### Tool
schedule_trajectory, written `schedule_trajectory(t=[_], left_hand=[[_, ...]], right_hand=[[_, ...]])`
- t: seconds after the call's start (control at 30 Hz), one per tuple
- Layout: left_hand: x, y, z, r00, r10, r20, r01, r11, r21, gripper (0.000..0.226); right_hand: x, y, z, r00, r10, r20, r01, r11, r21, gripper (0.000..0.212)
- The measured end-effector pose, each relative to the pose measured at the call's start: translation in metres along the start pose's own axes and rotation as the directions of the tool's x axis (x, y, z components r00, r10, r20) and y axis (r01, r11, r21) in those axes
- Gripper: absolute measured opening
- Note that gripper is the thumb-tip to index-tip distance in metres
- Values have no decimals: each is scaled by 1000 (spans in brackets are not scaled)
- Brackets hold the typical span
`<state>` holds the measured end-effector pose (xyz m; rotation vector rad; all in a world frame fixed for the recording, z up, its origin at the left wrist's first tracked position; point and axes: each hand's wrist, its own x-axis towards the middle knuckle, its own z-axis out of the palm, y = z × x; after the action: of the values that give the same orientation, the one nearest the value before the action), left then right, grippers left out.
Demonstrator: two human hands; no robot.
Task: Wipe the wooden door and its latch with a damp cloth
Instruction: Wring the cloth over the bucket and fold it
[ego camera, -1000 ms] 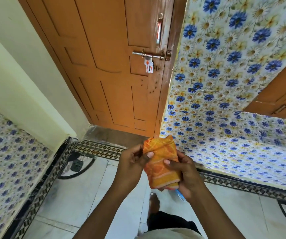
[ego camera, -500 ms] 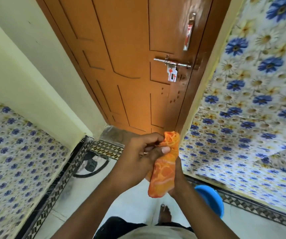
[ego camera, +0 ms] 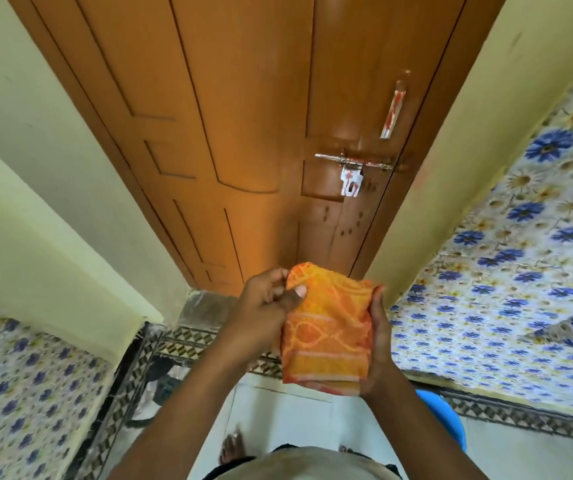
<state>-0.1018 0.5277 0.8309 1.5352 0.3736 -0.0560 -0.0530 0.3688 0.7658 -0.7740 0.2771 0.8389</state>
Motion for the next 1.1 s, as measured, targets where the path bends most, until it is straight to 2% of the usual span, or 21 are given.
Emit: schedule_trajectory(t=[0.03, 0.07, 0.13, 0.17, 0.2, 0.3, 0.37, 0.47, 0.6, 0.73, 0.8, 0.87, 0.97, 1.03, 1.1], left_hand=[[5, -4, -11, 1000, 23, -3, -22, 997, 77, 7], [8, -8, -21, 999, 48, 0, -47, 986, 162, 6], [11, -15, -35, 997, 73, 29, -78, 963, 260, 5], [11, -17, -42, 997, 69, 38, -77, 961, 264, 5], [12, -18, -49, 997, 64, 42, -73, 961, 267, 4], [15, -22, -66, 996, 70, 52, -82, 954, 288, 17], [15, -24, -75, 994, 62, 86, -83, 958, 273, 25], [14, -27, -84, 987, 44, 155, -76, 976, 206, 20], [15, -29, -91, 970, -8, 242, -15, 996, 92, 15], [17, -27, -97, 978, 16, 207, -16, 1000, -2, 16], [17, -24, -100, 984, 44, 174, -33, 997, -64, 17], [18, -23, -102, 985, 73, 155, -63, 996, -71, 18], [19, -21, -102, 983, 134, 122, -132, 991, -25, 18], [20, -20, -102, 984, 137, 115, -138, 990, 1, 18], [21, -19, -104, 980, 114, 161, -123, 991, 46, 14]], right_hand=[[2, 6, 10, 996, 24, 87, -32, 995, 92, 102], [4, 9, 19, 987, -6, 163, -11, 995, 103, 107], [4, 16, 41, 977, -47, 206, 19, 990, 137, 115], [9, 23, 46, 981, -64, 182, 41, 991, 130, 118], [13, 31, 51, 988, -16, 156, -6, 990, 140, 119], [12, 44, 63, 995, -25, 93, 4, 974, 226, 122], [15, 51, 69, 998, -46, -38, 52, 978, 204, 118], [13, 58, 77, 996, -65, -64, 76, 980, 184, 111], [16, 62, 80, 971, -185, -152, 202, 974, 100, 97], [17, 63, 84, 964, -165, -207, 180, 982, 55, 96], [13, 65, 84, 945, -198, -258, 216, 975, 43, 93], [8, 72, 83, 889, -335, -312, 338, 940, -44, 75], [3, 81, 84, 794, -508, -334, 398, 850, -346, 30], [1, 88, 82, 754, -568, -331, 397, 795, -460, 40], [0, 90, 83, 739, -580, -343, 419, 794, -441, 42]])
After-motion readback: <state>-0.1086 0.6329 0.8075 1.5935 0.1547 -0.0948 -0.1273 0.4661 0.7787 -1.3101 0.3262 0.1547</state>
